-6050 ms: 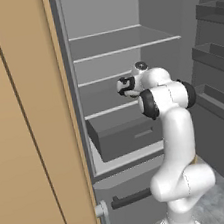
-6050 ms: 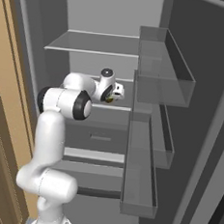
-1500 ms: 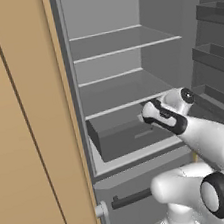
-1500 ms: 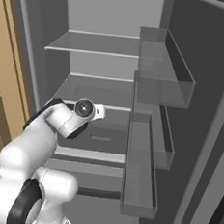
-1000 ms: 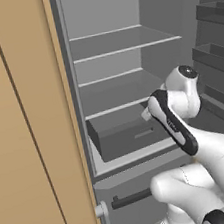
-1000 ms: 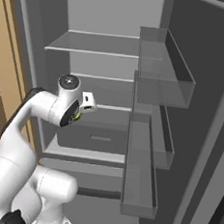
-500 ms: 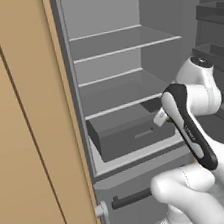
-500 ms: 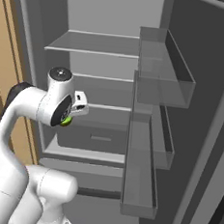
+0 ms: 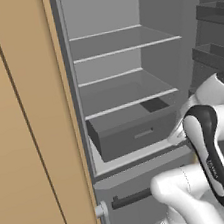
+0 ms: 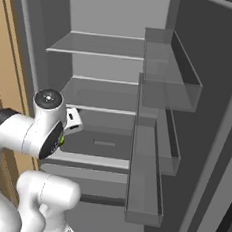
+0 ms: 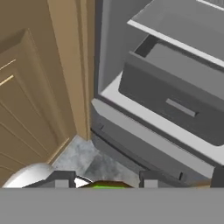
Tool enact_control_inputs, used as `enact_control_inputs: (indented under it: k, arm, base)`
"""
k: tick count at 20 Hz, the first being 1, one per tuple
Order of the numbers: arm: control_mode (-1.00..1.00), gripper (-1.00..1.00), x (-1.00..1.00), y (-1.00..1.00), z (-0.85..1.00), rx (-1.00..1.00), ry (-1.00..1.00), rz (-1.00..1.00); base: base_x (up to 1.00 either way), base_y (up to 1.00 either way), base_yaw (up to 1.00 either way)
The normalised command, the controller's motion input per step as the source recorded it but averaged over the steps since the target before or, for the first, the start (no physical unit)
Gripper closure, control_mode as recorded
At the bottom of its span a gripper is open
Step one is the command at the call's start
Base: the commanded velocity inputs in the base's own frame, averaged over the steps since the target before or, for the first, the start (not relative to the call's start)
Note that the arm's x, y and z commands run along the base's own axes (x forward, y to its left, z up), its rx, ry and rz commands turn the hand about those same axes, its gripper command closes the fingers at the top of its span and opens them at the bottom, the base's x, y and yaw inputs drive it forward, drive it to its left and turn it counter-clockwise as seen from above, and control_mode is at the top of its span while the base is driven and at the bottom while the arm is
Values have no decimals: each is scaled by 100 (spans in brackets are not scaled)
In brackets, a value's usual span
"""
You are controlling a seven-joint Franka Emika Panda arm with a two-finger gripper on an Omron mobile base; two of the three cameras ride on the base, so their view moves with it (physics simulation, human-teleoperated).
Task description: Pick the banana and kiwi from the fridge and place them inside the tupperware on the counter.
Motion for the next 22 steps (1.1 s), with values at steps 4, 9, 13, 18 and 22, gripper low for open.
enact_control_inputs:
  k: [4,9,13,18,22]
  arm:
    - [100,100,-14,1,0,0,2,1]
    - [100,100,0,0,0,0,0,0]
    - [100,100,0,0,0,0,0,0]
    - [100,100,0,0,0,0,0,0]
    - [100,100,0,0,0,0,0,0]
  base:
    - [-49,1,3]
    - [-82,0,4]
    - [-95,0,4]
    - [-99,0,5]
    - [-90,0,14]
